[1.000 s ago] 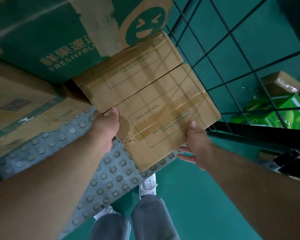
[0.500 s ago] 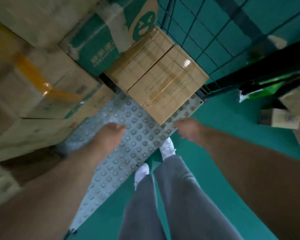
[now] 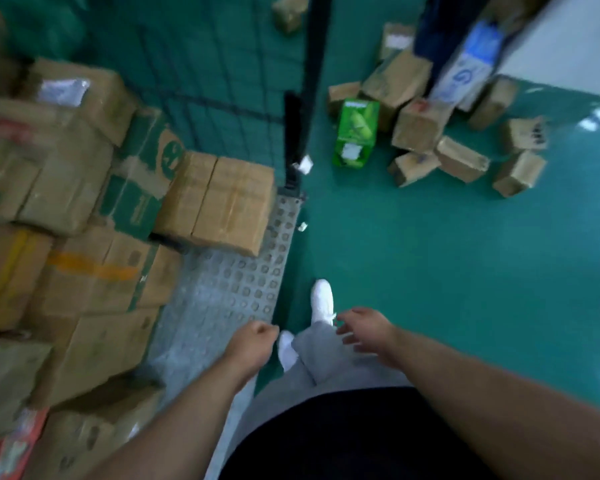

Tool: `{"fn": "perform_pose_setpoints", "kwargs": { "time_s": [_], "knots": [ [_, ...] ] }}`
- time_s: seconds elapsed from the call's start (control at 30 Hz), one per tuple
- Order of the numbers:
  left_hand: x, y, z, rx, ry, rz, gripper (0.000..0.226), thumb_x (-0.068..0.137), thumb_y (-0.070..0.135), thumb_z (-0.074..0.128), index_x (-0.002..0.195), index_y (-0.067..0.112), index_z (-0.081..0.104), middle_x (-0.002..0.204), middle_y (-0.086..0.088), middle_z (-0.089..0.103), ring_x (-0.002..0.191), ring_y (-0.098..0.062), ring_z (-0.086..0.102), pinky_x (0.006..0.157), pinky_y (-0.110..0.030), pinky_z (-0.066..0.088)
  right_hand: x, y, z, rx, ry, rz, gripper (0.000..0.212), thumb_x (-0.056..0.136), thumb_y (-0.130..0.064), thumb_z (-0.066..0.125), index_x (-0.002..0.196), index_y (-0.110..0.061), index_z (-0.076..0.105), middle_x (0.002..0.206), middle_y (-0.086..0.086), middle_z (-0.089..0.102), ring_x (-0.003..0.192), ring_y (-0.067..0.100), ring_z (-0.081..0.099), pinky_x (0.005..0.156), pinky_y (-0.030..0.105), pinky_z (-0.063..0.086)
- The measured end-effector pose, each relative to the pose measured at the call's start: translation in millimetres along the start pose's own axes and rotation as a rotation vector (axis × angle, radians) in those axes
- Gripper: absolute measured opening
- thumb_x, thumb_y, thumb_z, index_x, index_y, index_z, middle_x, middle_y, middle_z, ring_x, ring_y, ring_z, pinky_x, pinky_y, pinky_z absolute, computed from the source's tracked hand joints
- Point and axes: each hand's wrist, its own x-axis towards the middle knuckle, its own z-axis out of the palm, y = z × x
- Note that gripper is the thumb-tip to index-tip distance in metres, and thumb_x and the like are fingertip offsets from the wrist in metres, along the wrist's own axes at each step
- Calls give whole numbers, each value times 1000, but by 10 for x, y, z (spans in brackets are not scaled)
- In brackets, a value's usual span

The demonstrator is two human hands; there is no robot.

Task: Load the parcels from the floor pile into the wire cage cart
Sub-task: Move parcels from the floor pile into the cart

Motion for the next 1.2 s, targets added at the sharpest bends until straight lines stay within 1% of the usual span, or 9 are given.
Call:
{"fn": "perform_pose_setpoints", "kwargs": {
  "time_s": [0.23, 0.33, 0.47, 0.57, 0.7, 0.8, 0.9, 1.03, 1.2],
  "knots": [
    [-143, 952, 420, 352, -37, 192, 27, 101, 33, 51, 85, 15, 64, 82, -6, 64, 73, -21, 57, 65, -29, 42, -318, 565, -1113, 151, 205, -41, 25, 97, -26, 50, 101, -7, 67, 110, 19, 73, 77, 23, 60, 63, 28, 42],
    [-168, 1475, 773, 433, -45, 281, 29, 101, 35, 51, 92, 12, 66, 88, -7, 69, 79, -21, 61, 69, -30, 43, -417, 805, -1493, 270, 274, -28, 22, 96, -25, 50, 97, -10, 66, 101, 13, 72, 75, 21, 60, 57, 23, 42],
    [-181, 2125, 1427, 521, -64, 362, 23, 99, 30, 55, 84, 14, 63, 80, -3, 66, 71, -19, 55, 65, -29, 41, -327, 1212, -1935, 372, 318, -8, 29, 90, -25, 50, 96, -2, 66, 104, 19, 68, 70, 20, 56, 57, 26, 43],
    [-166, 2647, 2033, 616, -83, 385, 24, 99, 31, 55, 93, 12, 68, 88, -3, 71, 71, -15, 57, 61, -25, 41, -216, 1415, -2469, 364, 291, 3, 32, 88, -26, 47, 97, 2, 61, 89, 9, 62, 71, 19, 50, 58, 27, 37],
    [-159, 3378, 2856, 667, -84, 392, 26, 100, 33, 53, 99, 13, 69, 89, -1, 70, 72, -15, 58, 65, -26, 42, -112, 1543, -3560, 258, 285, -4, 19, 94, -23, 49, 90, -16, 65, 101, 9, 73, 75, 18, 57, 66, 26, 47],
    [-237, 3888, 3317, 678, -96, 448, 26, 100, 35, 53, 97, 13, 67, 90, 3, 70, 76, -14, 59, 66, -25, 43, -123, 1483, -4401, 239, 347, -29, 18, 97, -23, 48, 87, -19, 62, 96, 5, 69, 73, 16, 57, 57, 22, 42],
    [-376, 4410, 3655, 687, -144, 530, 20, 100, 36, 55, 100, 22, 68, 96, 12, 68, 87, -5, 61, 67, -20, 44, -96, 1348, -5212, 333, 444, -11, 19, 100, -21, 44, 101, -13, 61, 92, 6, 64, 72, 19, 55, 51, 22, 36],
    [-258, 5038, 3793, 683, -180, 566, 17, 100, 36, 56, 100, 25, 69, 99, 13, 69, 92, -1, 61, 69, -16, 43, 118, 1009, -5906, 401, 487, 3, 23, 100, -19, 42, 110, -10, 61, 94, 7, 64, 73, 20, 53, 56, 24, 38],
    [328, 5733, 3762, 712, -138, 474, 25, 97, 31, 56, 97, 11, 71, 95, -2, 72, 83, -16, 62, 70, -28, 46, 471, 594, -6185, 419, 442, -5, 27, 99, -27, 49, 117, -14, 64, 109, 6, 69, 87, 19, 64, 73, 29, 50]
  ]
}}
